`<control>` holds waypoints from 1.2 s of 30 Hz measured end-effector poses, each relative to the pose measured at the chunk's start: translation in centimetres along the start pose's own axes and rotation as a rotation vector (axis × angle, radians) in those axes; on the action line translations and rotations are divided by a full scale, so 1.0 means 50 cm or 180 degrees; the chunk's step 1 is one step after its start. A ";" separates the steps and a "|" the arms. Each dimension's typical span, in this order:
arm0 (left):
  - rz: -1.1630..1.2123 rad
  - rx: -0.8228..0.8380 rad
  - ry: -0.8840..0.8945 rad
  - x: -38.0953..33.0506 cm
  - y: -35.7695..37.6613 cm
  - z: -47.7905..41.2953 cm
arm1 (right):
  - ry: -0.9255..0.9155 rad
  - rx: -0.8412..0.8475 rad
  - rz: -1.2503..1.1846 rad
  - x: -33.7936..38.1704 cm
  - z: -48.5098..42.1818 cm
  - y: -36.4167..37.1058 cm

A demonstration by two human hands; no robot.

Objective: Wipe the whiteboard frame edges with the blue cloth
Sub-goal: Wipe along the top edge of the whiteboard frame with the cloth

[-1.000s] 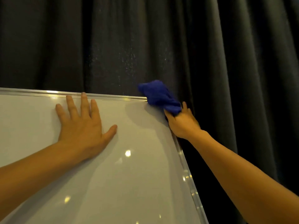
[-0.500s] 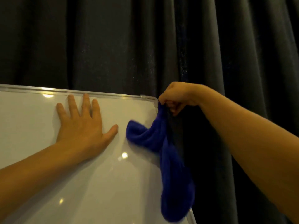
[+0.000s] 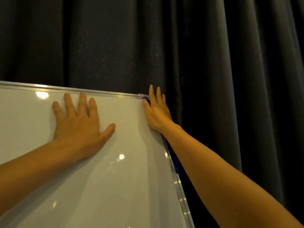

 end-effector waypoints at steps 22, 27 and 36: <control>-0.0018 0.0113 0.0187 -0.028 0.027 0.033 | -0.0240 0.0120 0.0425 0.036 0.115 0.028; -0.0014 0.0128 0.0382 -0.031 0.023 0.052 | -0.0529 0.0015 0.0904 0.024 0.341 0.057; 0.0029 0.0342 0.0970 -0.021 0.014 0.090 | 0.0574 0.0060 0.0898 0.040 0.271 0.054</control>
Point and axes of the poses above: each hand's wrist, its own z-axis away from the middle knuckle, its own y-axis out of the palm, x = y × z, the point moved 1 cm from there along -z, towards the middle knuckle, and after that the axes turned 9 degrees about -y, right-handed, at the moved point
